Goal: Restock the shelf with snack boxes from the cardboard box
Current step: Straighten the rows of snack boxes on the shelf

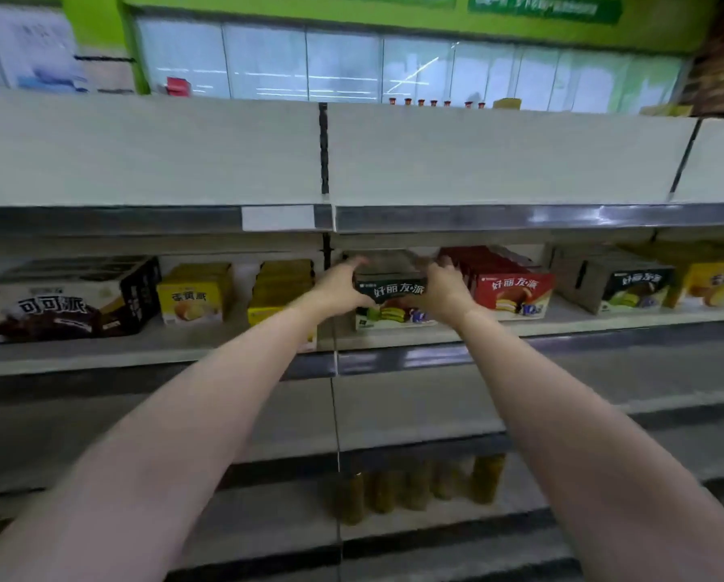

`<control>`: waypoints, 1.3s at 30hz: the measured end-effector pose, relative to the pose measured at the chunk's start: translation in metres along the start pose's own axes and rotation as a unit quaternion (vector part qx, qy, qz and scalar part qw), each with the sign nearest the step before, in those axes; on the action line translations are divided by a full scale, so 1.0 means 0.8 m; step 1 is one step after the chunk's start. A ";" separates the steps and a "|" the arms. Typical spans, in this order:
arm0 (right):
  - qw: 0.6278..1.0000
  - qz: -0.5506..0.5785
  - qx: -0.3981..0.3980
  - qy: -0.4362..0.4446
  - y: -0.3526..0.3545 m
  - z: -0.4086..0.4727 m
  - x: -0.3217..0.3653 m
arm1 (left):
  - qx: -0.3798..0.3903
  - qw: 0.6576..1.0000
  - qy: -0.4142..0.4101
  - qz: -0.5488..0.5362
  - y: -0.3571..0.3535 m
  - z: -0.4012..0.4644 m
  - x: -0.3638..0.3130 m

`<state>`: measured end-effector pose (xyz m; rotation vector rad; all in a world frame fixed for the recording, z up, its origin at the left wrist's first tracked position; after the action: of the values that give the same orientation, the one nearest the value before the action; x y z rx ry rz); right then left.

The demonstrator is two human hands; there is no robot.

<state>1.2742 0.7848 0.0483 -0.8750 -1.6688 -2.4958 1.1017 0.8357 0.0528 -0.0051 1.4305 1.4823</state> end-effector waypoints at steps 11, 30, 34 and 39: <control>0.989 0.115 0.092 0.014 -0.038 0.091 -0.051 | -0.041 0.992 0.116 -0.008 -0.038 0.072 0.037; 0.832 0.496 0.190 -0.157 -0.089 0.214 -0.110 | -0.224 0.824 0.209 -0.477 -0.013 0.115 0.106; 0.817 0.513 0.208 -0.163 -0.109 0.221 -0.097 | -0.173 0.876 0.195 -0.406 -0.026 0.141 0.107; 0.821 0.508 0.190 -0.179 -0.140 0.279 -0.129 | -0.203 0.846 0.210 -0.445 -0.014 0.153 0.142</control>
<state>1.4246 0.9944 -0.0328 -1.6485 -1.1520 -1.2822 1.1302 0.9955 0.0101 -1.1684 1.1340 0.9634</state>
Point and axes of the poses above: each hand's wrist, its own z-axis towards the middle knuckle, its own y-axis out of the back of the hand, x = y × z, the point moved 10 cm from there along z, towards the middle knuckle, and after that the axes turned 7 degrees about -y, right-handed, at the moved point
